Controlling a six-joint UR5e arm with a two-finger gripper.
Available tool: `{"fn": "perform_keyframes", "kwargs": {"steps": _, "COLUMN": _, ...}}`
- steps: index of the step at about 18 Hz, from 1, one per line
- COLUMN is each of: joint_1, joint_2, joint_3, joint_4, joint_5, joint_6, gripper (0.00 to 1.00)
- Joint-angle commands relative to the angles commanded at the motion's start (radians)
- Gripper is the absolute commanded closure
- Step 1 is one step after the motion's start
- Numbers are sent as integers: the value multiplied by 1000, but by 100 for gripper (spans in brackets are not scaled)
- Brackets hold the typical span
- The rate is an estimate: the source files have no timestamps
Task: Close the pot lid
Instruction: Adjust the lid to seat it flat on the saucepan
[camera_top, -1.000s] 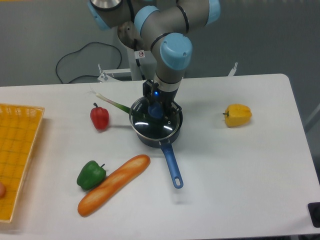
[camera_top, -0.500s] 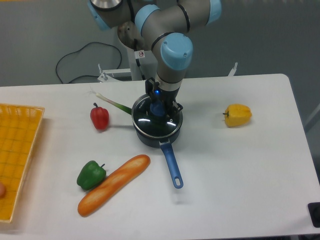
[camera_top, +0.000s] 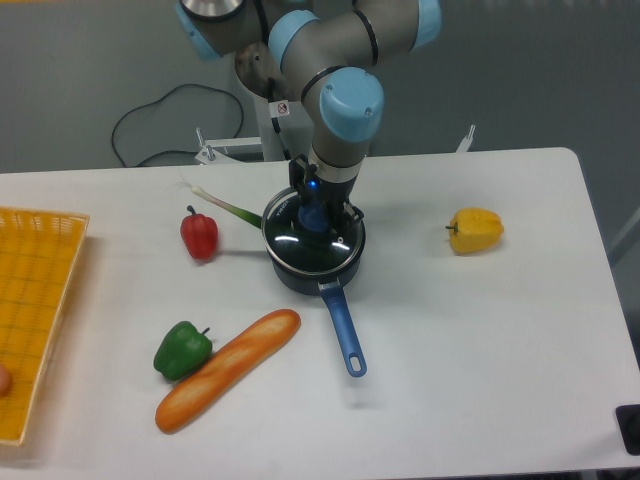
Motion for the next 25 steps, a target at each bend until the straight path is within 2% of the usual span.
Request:
{"fn": "perform_keyframes", "kwargs": {"steps": 19, "joint_1": -3, "joint_2": -14, "joint_3": 11, "joint_4": -2, "joint_5": 23, "joint_6": -2, "gripper": 70}}
{"fn": "perform_keyframes", "kwargs": {"steps": 25, "joint_1": -6, "joint_2": -17, "joint_3": 11, "joint_4": 0, "joint_5": 23, "joint_6": -3, "gripper": 65}}
